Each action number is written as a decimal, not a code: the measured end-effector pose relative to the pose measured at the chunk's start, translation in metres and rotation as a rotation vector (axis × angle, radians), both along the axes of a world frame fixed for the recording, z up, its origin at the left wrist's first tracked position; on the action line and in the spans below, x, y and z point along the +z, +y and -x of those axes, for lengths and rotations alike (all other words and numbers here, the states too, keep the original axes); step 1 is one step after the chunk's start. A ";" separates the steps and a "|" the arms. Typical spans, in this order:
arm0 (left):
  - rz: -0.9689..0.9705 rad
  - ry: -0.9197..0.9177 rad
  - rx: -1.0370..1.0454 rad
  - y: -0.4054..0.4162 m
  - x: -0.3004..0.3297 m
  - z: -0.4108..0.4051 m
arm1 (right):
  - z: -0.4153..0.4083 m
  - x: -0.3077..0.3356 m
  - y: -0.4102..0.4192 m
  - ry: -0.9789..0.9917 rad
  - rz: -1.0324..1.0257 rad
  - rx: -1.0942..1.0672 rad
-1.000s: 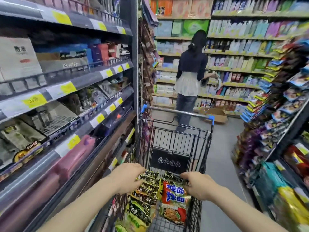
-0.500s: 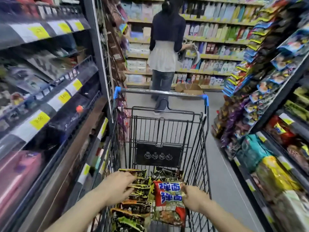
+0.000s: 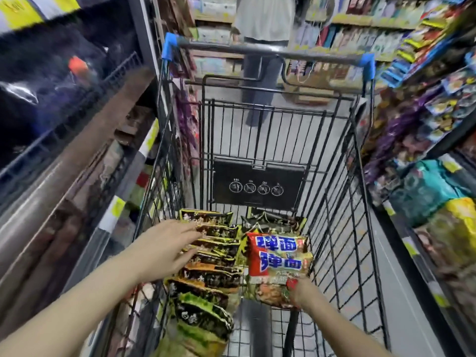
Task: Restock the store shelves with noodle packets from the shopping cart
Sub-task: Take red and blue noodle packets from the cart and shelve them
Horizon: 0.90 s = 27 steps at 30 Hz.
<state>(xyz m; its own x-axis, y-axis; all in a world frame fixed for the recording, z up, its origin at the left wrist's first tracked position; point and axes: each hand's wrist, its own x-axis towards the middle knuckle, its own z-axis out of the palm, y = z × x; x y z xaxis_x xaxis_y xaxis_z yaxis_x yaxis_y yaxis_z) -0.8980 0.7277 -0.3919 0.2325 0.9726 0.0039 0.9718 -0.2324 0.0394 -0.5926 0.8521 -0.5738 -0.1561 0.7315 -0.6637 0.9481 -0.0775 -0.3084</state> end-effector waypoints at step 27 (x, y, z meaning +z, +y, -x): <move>0.037 0.002 0.091 -0.007 -0.021 0.009 | 0.024 0.036 -0.015 0.402 -0.164 -0.383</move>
<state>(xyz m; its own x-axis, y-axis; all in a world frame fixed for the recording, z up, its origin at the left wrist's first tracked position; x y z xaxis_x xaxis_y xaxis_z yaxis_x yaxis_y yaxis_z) -0.9067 0.7210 -0.4126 0.1431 0.9891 -0.0333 0.9889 -0.1416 0.0439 -0.6170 0.8368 -0.5378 -0.0766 0.8738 -0.4803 0.6679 -0.3127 -0.6753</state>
